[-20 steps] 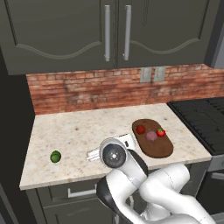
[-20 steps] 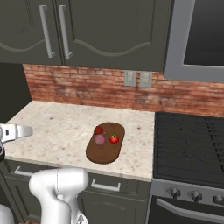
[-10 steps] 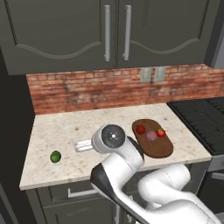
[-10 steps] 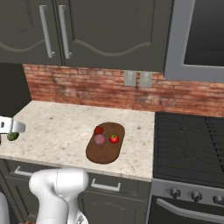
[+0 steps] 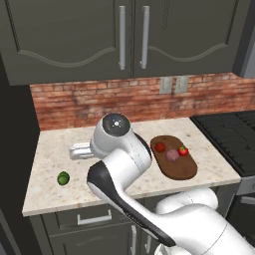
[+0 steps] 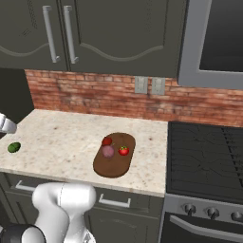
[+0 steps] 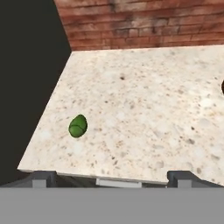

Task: Place the avocado, onion, tomato, and bell pepper on the cutting board.

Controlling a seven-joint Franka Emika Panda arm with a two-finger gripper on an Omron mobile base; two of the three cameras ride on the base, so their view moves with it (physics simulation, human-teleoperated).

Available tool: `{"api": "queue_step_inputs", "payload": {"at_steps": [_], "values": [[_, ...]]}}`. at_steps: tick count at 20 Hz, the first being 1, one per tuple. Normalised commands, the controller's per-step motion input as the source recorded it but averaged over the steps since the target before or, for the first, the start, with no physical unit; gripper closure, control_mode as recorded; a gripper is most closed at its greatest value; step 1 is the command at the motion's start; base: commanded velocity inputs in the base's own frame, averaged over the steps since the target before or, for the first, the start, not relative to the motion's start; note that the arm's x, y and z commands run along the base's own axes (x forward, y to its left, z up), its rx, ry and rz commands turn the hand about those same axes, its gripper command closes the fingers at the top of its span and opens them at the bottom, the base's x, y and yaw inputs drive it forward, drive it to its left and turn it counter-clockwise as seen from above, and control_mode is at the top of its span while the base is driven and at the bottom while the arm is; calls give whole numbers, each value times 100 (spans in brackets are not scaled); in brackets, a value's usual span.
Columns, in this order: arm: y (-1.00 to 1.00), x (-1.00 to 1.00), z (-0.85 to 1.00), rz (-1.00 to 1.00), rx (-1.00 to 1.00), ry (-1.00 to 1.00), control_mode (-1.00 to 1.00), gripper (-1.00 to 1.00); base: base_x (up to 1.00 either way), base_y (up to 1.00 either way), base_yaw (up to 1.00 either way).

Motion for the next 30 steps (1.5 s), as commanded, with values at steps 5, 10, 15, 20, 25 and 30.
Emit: {"api": "queue_step_inputs", "payload": {"at_steps": [5, 10, 15, 20, 25, 30], "values": [[18, 0, 10, 0, 0, 4, -100, -100, 0, 0, 0], [0, 15, 0, 0, 3, 13, -100, -100, 0, 0, 0], [-2, 36, -22, 0, 7, 23, -100, -100, 0, 0, 0], [6, 27, -24, 2, 4, 9, -100, -100, 0, 0, 0], [13, 23, -10, 1, 0, 0, -100, -100, 0, 0, 0], [10, 34, -3, 0, 0, 2, -100, -100, 0, 0, 0]]}}
